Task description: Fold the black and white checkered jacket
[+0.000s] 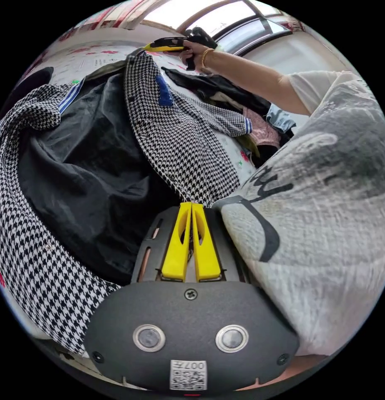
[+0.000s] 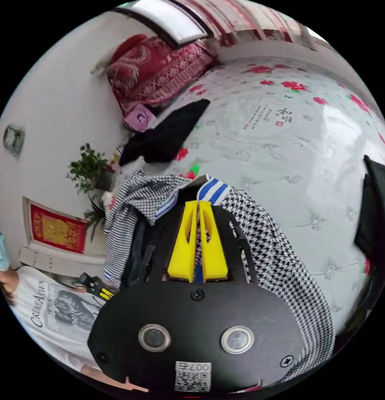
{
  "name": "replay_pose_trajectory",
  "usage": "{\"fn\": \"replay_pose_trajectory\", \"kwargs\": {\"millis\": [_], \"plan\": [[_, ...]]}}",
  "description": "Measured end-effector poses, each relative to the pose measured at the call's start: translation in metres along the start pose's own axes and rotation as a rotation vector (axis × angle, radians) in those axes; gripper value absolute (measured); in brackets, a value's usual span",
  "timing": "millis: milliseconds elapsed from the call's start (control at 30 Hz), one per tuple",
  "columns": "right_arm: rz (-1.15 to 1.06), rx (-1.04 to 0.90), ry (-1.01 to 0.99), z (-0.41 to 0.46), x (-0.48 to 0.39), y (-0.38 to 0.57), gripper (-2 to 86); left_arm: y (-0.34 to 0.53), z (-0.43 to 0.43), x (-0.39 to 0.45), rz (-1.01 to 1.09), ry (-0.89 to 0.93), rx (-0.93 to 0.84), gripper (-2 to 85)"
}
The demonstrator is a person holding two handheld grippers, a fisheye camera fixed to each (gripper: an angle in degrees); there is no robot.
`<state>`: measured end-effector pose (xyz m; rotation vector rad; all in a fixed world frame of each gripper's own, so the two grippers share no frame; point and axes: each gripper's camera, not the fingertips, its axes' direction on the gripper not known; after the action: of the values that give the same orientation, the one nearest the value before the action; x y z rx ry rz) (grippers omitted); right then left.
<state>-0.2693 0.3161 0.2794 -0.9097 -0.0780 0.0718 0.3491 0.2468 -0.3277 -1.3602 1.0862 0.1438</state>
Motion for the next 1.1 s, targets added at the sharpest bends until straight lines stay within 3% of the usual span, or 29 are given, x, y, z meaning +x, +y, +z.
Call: {"fn": "replay_pose_trajectory", "kwargs": {"millis": [33,167,267,333,467,600,733,900,1100], "plan": [[0.078,0.099,-0.22,-0.019,0.022,0.001,0.0,0.002,-0.008,0.001,0.001,0.017,0.022,-1.0],[0.203,0.236,-0.32,-0.012,0.055,0.01,0.3,0.005,-0.007,0.006,0.004,-0.093,-0.036,-1.0],[0.236,0.109,-0.097,0.034,0.057,0.005,1.5,0.011,0.018,-0.019,-0.156,-0.22,-0.117,-1.0],[0.199,-0.024,0.089,0.062,0.048,0.005,2.5,0.014,0.038,-0.029,-0.173,-0.206,-0.179,-0.9],[0.052,-0.004,0.266,0.042,0.016,0.034,3.3,0.014,0.038,-0.027,-0.194,-0.199,-0.107,-0.9],[-0.005,-0.012,0.436,0.012,-0.004,0.121,4.0,0.014,0.036,-0.018,-0.214,-0.19,-0.067,-0.7],[0.017,-0.209,0.536,0.041,-0.007,0.222,4.9,0.015,-0.004,0.002,-0.221,-0.212,0.094,1.1],[-0.044,-0.107,0.329,0.056,-0.048,0.229,5.7,0.028,-0.05,0.013,-0.298,-0.509,0.151,5.8],[-0.279,-0.121,0.17,0.127,-0.12,0.142,5.8,0.043,-0.026,0.005,-0.387,-0.594,0.012,9.0]]}}
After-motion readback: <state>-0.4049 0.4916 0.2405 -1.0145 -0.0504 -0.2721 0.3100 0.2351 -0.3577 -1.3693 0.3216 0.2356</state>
